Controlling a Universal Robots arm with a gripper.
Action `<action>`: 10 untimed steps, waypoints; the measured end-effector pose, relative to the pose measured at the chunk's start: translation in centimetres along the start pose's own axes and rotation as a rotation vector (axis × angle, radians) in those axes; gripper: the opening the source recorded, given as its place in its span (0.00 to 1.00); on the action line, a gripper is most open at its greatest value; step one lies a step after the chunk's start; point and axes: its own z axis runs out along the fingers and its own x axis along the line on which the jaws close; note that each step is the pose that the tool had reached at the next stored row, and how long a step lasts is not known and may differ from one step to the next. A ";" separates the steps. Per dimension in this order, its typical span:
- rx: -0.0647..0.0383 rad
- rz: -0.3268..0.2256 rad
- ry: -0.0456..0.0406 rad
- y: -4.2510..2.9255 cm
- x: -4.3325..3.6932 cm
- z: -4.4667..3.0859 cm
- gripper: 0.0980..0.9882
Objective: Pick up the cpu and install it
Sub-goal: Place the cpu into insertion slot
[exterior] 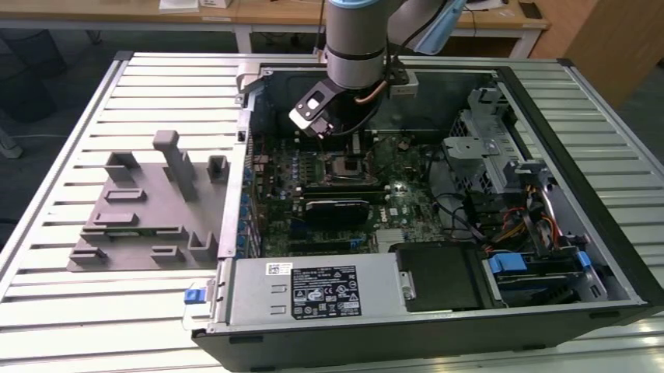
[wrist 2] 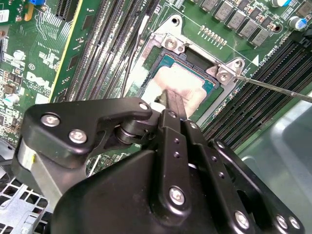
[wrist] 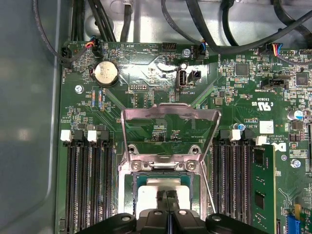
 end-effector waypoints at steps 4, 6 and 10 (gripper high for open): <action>-0.001 0.001 0.0146 -0.14 0.00 -0.03 0.01; -0.002 0.001 0.0183 -0.37 0.00 -0.04 0.01; -0.003 0.001 0.0213 -0.70 0.01 0.01 0.01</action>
